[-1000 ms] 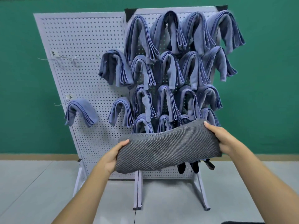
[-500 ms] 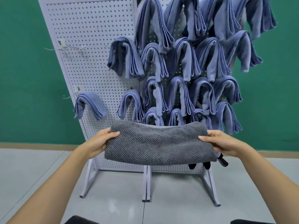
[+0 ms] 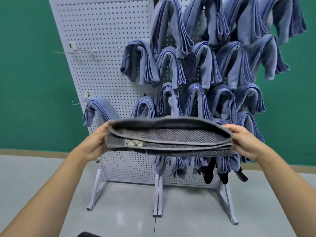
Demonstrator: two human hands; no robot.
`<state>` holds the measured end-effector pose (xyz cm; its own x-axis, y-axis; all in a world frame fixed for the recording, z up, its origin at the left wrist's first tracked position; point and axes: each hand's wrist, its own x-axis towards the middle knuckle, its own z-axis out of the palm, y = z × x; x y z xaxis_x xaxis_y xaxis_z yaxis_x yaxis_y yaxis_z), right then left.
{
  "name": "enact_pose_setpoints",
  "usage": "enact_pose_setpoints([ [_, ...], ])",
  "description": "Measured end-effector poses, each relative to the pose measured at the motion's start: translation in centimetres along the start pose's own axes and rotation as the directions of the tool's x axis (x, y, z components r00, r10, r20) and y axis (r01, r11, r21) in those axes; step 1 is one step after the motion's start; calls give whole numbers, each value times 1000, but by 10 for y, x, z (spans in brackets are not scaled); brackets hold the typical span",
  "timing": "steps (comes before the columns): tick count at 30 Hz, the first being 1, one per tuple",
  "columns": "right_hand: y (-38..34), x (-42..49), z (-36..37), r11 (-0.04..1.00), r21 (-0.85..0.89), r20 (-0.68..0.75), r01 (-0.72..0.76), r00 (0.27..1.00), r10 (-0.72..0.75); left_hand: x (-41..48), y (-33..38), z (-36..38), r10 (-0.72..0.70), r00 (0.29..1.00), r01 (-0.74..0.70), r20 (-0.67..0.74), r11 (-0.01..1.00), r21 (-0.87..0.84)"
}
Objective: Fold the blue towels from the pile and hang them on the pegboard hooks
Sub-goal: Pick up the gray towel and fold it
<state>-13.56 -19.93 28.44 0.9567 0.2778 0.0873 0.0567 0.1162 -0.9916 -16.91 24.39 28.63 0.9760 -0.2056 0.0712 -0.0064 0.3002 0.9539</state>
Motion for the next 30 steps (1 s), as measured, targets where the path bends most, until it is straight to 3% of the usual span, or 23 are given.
enact_pose_setpoints([
  [7, -5, -6, 2, 999, 8, -7, -45, 999, 45, -8, 5, 3, -40, 997, 44, 66, 997, -60],
  [12, -4, -6, 7, 994, 101, -24, -52, 998, 54, -1, 3, 11, -62, 997, 54, 43, 985, 164],
  [16, -8, -2, 16, 990, -100, -128, -99, 988, 86, 9, 0, 22, -17, 999, 28, -41, 960, 279],
  [20, -16, -1, 18, 993, -63, -198, -98, 977, 84, 14, -2, 17, -4, 989, 31, -151, 983, 179],
  [28, -52, -5, 46, 997, 69, -191, 24, 982, -10, 20, -32, 11, -237, 930, 237, -280, 971, -32],
  [30, -64, -2, 58, 993, 111, -187, 51, 982, -30, 21, -39, 18, -291, 897, 305, -333, 952, -13],
])
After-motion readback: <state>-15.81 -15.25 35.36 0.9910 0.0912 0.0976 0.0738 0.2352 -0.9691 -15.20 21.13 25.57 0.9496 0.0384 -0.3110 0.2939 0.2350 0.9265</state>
